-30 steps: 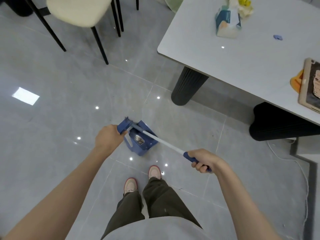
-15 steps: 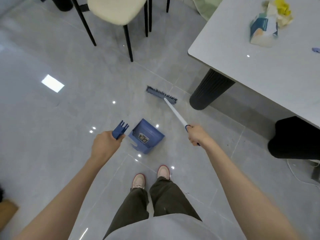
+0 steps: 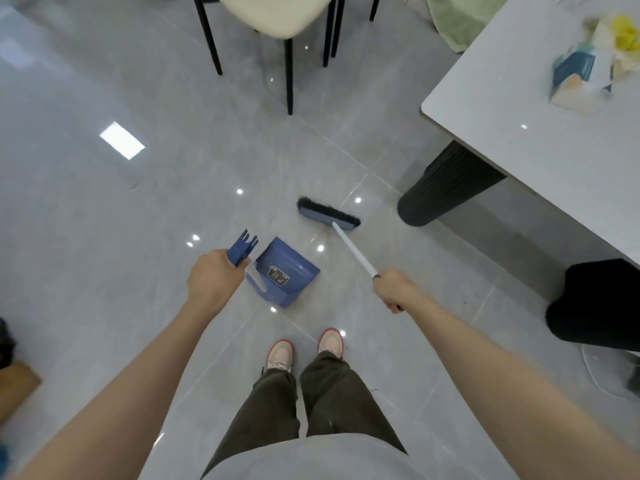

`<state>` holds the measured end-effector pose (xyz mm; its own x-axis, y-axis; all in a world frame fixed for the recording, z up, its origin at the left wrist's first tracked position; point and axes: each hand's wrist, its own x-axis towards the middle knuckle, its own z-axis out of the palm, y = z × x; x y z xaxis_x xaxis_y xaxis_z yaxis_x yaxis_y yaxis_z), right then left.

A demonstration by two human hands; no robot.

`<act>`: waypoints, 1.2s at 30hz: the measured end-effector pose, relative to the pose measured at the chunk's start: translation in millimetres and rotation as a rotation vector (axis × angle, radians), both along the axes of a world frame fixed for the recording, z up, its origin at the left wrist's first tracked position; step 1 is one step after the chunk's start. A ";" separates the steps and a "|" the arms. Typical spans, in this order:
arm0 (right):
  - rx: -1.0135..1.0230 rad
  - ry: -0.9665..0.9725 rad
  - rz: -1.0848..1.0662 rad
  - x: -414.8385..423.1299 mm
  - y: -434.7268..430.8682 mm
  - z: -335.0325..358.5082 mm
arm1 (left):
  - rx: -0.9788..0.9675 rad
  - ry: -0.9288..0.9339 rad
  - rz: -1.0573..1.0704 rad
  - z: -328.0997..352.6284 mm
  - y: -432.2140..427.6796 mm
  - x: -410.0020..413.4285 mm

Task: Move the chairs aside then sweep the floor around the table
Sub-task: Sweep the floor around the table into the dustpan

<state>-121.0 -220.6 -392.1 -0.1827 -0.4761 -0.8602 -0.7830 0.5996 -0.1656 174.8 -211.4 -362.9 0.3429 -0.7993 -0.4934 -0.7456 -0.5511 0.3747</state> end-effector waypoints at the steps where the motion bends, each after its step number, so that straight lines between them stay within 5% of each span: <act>1: 0.049 -0.020 0.016 2.0 11.1 3.8 | -0.003 0.000 0.000 -0.8 -0.2 1.1; 7: 0.266 -0.206 -0.188 8.5 35.4 59.2 | -0.013 0.031 -0.026 1.5 -3.5 12.2; 16: 0.132 -0.239 -0.289 16.1 23.7 113.9 | -0.058 0.067 -0.063 7.7 14.9 37.7; 28: -0.130 -0.121 -0.384 87.3 15.7 21.0 | -0.047 -0.045 -0.131 9.5 31.5 105.2; 36: 0.025 -0.081 -0.227 117.4 73.3 9.6 | -0.005 0.011 -0.041 -7.0 42.7 119.9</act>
